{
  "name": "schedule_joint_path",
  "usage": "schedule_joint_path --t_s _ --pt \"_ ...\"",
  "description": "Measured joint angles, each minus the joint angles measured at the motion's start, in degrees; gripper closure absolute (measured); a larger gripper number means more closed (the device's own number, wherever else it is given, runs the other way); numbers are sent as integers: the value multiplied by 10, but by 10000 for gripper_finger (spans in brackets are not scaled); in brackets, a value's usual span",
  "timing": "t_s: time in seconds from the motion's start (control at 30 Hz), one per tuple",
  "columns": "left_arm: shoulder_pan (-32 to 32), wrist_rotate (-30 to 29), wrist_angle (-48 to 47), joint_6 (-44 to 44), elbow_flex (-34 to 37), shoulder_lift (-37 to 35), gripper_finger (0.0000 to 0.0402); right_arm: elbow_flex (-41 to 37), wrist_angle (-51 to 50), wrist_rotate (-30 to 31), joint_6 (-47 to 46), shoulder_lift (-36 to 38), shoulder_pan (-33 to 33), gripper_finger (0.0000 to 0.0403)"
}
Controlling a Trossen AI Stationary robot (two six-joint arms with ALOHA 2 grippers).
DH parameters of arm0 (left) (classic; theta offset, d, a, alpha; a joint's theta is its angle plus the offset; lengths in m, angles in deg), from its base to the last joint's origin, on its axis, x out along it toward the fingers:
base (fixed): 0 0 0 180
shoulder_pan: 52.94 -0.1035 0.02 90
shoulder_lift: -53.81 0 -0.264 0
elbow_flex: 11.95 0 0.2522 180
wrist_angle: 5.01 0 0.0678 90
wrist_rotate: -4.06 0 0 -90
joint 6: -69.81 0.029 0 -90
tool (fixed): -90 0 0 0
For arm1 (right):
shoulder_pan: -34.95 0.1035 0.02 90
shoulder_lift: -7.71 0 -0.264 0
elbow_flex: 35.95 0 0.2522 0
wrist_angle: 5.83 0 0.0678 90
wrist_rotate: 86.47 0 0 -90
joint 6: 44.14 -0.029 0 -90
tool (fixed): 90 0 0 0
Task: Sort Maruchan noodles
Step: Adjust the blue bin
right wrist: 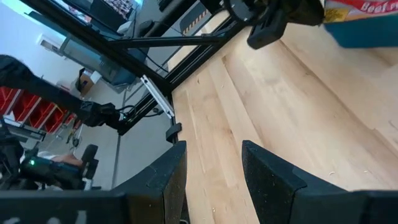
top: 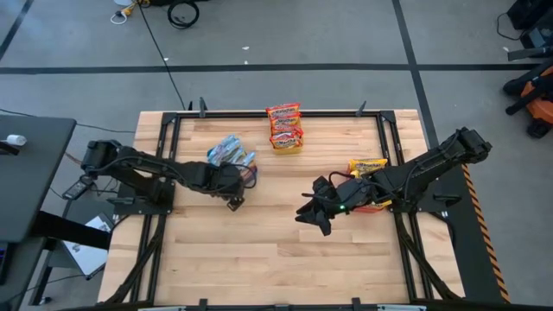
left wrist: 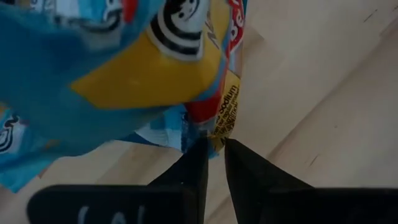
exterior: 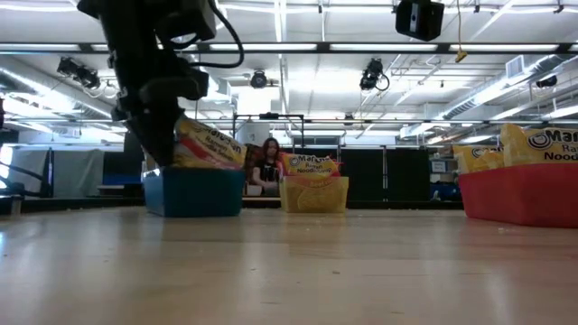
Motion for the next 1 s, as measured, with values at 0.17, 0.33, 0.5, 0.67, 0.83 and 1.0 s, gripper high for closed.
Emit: schedule_joint_path --t_s 0.17,0.33,0.5,0.67,0.83,1.0 --pt "-2 7 -27 -3 -8 -31 343 0 0 -7 0 0 0 243" --pt "-19 -14 -24 -1 -11 -42 343 0 -3 43 -2 -5 -14 243" --pt "-28 -9 -20 8 -11 -43 343 3 -17 104 37 -48 -73 247" --pt "-22 23 -33 6 -12 -48 343 49 -13 123 173 -139 -117 248" --pt "4 39 -68 -34 -12 -74 343 99 5 195 298 -232 -140 248" --pt "34 29 -74 -71 -12 -138 343 110 69 239 346 -300 -145 241"
